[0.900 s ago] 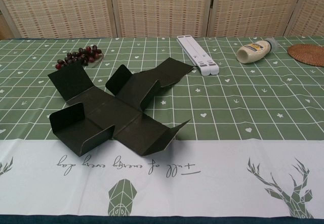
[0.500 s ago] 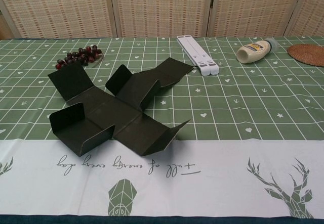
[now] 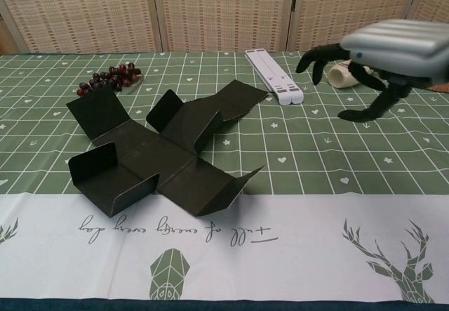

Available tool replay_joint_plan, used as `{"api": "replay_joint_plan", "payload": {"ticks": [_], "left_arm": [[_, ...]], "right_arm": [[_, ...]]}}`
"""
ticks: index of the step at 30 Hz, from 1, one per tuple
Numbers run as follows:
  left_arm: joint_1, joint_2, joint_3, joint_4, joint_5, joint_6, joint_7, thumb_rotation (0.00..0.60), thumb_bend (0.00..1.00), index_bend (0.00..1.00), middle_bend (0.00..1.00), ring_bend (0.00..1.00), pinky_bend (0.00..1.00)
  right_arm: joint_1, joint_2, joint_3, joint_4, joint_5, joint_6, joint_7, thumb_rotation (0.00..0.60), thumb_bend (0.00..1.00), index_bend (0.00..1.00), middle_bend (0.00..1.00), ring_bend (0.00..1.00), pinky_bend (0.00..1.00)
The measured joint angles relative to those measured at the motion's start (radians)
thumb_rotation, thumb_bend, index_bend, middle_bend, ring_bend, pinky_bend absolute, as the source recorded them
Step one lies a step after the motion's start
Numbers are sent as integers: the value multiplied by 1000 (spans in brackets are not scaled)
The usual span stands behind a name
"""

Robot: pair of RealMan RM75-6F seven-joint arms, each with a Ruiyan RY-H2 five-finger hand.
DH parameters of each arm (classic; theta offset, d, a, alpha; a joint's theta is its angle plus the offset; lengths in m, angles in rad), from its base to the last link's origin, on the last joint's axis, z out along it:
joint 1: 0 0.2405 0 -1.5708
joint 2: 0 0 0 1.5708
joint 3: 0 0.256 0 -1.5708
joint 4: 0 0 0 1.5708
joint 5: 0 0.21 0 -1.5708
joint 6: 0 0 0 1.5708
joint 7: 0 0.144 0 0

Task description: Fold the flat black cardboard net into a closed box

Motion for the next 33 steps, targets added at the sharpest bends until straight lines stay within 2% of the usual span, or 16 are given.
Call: {"api": "replay_joint_plan", "payload": {"ticks": [10, 21, 26, 33], "left_arm": [[16, 27, -3, -7, -2, 4, -17, 600, 48, 221, 127, 271, 441], [23, 38, -8, 0, -3, -1, -41, 600, 48, 219, 127, 271, 441], [27, 40, -8, 10, -9, -7, -57, 600, 48, 219, 127, 270, 441], [28, 34, -11, 25, -12, -17, -71, 600, 48, 219, 127, 269, 441]], "right_arm": [[239, -247, 62, 226, 148, -156, -143, 600, 325, 175, 248, 788, 1000], [422, -437, 85, 461, 270, -239, -228, 600, 326, 181, 269, 793, 1000], [471, -514, 79, 572, 300, -248, -249, 600, 357, 292, 353, 808, 1000], [510, -581, 62, 667, 316, -233, -261, 600, 423, 471, 481, 842, 1000]]}}
